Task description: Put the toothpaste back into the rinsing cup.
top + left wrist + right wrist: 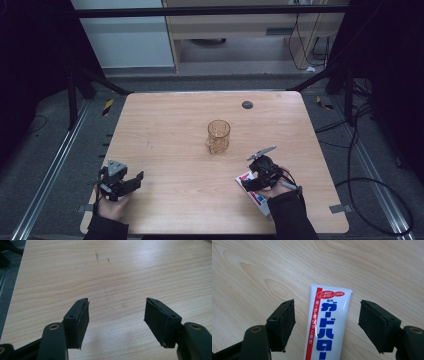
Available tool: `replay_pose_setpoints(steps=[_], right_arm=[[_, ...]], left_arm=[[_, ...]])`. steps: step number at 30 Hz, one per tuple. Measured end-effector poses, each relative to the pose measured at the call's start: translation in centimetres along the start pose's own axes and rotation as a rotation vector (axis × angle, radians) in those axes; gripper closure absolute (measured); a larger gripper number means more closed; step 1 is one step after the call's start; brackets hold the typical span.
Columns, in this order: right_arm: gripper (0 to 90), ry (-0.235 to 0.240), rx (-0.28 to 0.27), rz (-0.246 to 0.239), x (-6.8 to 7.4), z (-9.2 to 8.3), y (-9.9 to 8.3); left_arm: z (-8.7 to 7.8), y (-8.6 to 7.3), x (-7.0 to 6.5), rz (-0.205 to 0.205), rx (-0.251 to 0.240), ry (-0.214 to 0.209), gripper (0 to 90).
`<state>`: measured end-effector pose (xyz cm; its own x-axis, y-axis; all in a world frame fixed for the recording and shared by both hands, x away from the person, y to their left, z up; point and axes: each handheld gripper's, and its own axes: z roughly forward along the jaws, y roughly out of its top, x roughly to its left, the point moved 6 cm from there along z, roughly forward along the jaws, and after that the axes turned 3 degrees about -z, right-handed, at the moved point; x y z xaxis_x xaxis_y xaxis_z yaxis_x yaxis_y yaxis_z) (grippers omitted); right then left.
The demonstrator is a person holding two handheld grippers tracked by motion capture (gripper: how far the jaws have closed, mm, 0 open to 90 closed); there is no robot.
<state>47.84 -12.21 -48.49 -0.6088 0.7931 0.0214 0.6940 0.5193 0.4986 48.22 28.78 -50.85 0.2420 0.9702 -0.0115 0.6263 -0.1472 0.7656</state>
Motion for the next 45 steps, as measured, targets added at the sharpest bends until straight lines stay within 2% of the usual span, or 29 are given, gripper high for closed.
replay_pose_setpoints(steps=[9, 26, 31, 39, 45], right_arm=[[31.0, 0.009, 0.039, 0.023, 0.0, 1.2, -0.7], [33.3, 0.020, 0.078, 0.040, -0.2, 3.2, -1.9], [35.1, 0.010, 0.095, 0.045, -0.3, 3.8, -2.1], [36.5, -0.013, 0.100, 0.037, -0.2, 4.0, -2.2], [41.2, -0.016, 0.104, 0.056, -0.1, 3.9, -2.2]], left_arm=[[0.0, 0.0, 0.0, 0.001, 0.001, 0.001, 35.4], [0.1, -0.1, 0.0, 0.002, 0.007, 0.001, 35.7], [0.1, -0.1, 0.1, 0.003, 0.007, 0.001, 35.8], [0.1, -0.1, 0.0, 0.004, 0.008, 0.002, 35.9], [0.1, -0.1, 0.0, 0.005, 0.009, 0.002, 35.9]])
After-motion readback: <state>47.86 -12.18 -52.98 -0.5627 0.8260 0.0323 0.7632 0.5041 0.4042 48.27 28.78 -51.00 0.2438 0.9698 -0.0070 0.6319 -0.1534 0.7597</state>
